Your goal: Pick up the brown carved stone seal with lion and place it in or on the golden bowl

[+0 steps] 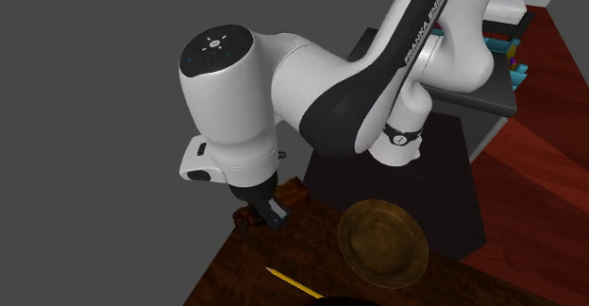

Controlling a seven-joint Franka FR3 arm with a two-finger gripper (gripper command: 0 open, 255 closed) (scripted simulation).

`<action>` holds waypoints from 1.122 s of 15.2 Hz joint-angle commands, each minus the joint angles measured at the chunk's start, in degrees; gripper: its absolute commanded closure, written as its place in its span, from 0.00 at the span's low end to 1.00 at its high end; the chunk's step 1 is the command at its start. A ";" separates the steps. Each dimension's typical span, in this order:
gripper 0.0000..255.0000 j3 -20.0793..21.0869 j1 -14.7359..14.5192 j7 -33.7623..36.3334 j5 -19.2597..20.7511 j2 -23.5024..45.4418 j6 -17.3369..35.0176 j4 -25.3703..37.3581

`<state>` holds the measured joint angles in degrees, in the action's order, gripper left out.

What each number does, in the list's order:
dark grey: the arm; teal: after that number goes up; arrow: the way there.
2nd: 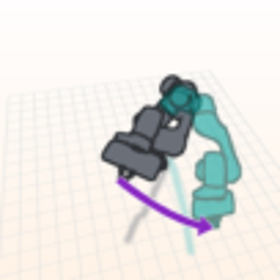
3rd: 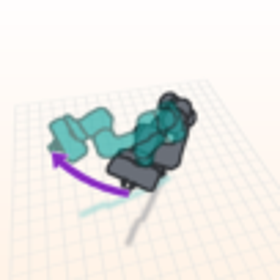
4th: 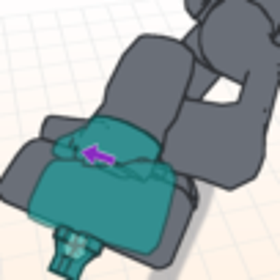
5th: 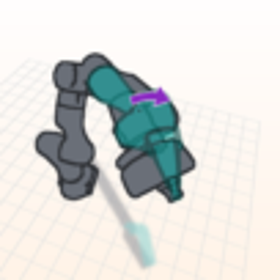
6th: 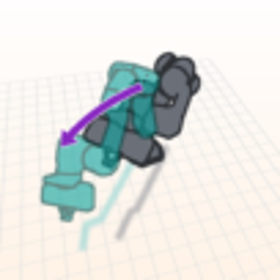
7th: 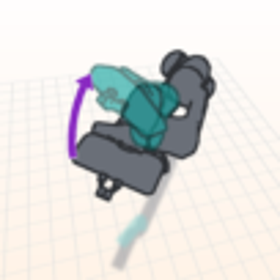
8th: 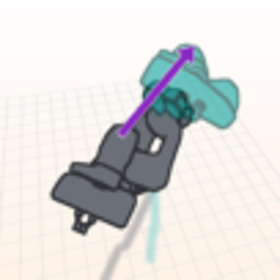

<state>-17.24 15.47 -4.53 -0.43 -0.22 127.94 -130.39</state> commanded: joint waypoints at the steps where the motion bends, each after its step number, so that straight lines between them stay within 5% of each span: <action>1: 1.00 0.00 0.01 0.26 0.41 -1.08 -1.58 0.55; 11: 1.00 0.21 -0.04 1.18 1.57 -4.58 -8.56 4.17; 17: 1.00 4.92 -3.14 9.82 2.66 -12.28 -7.81 -4.14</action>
<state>-13.27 12.94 3.58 2.14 -11.16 120.09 -133.19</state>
